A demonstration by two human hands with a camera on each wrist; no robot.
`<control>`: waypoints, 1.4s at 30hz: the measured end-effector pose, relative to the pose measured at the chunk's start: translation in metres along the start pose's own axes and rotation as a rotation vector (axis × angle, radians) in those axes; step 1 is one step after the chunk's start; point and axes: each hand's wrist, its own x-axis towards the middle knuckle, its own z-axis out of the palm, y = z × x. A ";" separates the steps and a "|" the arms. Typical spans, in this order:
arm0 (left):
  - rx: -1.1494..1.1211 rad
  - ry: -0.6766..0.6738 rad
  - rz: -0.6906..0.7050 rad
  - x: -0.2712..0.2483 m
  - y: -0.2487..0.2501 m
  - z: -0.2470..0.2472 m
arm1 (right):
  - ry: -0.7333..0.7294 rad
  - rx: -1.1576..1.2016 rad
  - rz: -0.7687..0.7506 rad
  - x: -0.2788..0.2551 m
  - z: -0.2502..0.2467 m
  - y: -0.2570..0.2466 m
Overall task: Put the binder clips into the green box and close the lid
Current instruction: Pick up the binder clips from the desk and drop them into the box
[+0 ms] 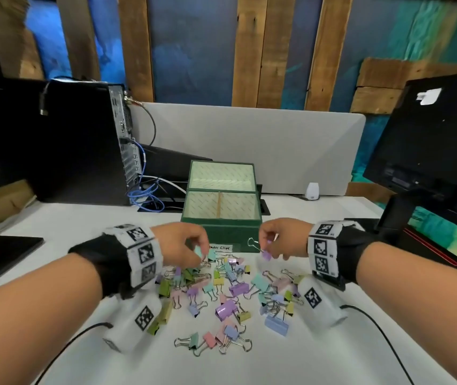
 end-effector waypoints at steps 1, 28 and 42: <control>-0.118 0.012 -0.012 0.002 -0.002 -0.006 | -0.002 0.037 0.010 0.002 -0.002 0.002; -0.755 0.303 -0.123 0.061 -0.012 -0.064 | -0.011 0.344 0.034 0.033 -0.043 0.001; -0.768 0.303 -0.147 0.098 -0.030 -0.063 | 0.131 0.189 -0.035 0.121 -0.032 -0.063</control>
